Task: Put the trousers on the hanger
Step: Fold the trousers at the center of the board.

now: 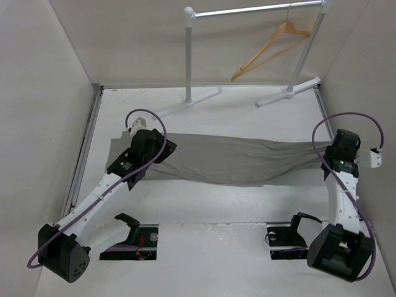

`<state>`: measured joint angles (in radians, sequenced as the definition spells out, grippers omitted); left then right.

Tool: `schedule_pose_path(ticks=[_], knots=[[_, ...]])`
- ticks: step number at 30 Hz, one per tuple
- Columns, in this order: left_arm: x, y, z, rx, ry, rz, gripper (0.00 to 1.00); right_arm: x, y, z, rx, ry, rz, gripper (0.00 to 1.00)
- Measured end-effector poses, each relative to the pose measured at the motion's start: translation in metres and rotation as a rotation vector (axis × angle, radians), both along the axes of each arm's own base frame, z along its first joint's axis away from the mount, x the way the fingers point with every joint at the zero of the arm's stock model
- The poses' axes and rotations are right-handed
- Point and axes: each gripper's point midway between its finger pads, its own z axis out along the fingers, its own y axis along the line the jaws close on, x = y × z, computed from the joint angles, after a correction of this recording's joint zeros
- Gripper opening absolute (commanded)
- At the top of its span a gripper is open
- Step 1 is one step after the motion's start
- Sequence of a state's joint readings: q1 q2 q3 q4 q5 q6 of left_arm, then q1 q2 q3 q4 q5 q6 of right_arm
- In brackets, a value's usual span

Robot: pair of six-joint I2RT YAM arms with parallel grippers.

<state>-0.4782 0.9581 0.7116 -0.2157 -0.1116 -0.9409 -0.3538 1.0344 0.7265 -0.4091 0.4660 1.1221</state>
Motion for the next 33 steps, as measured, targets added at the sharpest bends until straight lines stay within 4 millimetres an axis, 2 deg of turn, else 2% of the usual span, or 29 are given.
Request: schedule_pose_path(ticks=[3, 8, 10, 13, 18, 21, 23, 26, 28, 30, 32, 33], knots=[[0.007, -0.01, 0.032, 0.004, -0.04, -0.029, 0.36, -0.015, -0.011, 0.04, -0.097, -0.052, -0.002, 0.07], [0.021, -0.016, 0.1, 0.018, -0.147, -0.057, 0.38, -0.016, -0.002, 0.094, -0.219, -0.103, 0.102, 0.06], [0.027, -0.008, 0.123, 0.018, -0.191, -0.038, 0.39, -0.009, 0.017, 0.116, -0.265, -0.127, 0.196, 0.05], [0.032, 0.023, 0.14, 0.029, -0.226, 0.039, 0.4, 0.008, 0.068, 0.146, -0.314, -0.176, 0.399, 0.05], [0.032, 0.086, 0.148, 0.044, -0.234, 0.202, 0.4, 0.037, 0.189, 0.187, -0.336, -0.24, 0.751, 0.05], [0.033, 0.109, 0.151, 0.037, -0.238, 0.264, 0.4, 0.056, 0.267, 0.202, -0.342, -0.245, 0.9, 0.05], [0.034, 0.119, 0.151, 0.034, -0.239, 0.29, 0.4, 0.071, 0.32, 0.202, -0.341, -0.233, 0.978, 0.05], [0.033, 0.134, 0.154, 0.03, -0.246, 0.332, 0.4, 0.091, 0.401, 0.189, -0.345, -0.194, 1.075, 0.07], [0.03, 0.146, 0.157, 0.031, -0.256, 0.368, 0.4, 0.102, 0.46, 0.177, -0.34, -0.185, 1.135, 0.16], [0.027, 0.157, 0.16, 0.033, -0.265, 0.407, 0.4, 0.109, 0.52, 0.161, -0.321, -0.188, 1.193, 0.32], [0.023, 0.166, 0.161, 0.04, -0.27, 0.441, 0.4, 0.106, 0.578, 0.135, -0.289, -0.182, 1.256, 0.67], [0.021, 0.17, 0.162, 0.046, -0.271, 0.457, 0.4, 0.101, 0.603, 0.119, -0.269, -0.174, 1.289, 0.73]])
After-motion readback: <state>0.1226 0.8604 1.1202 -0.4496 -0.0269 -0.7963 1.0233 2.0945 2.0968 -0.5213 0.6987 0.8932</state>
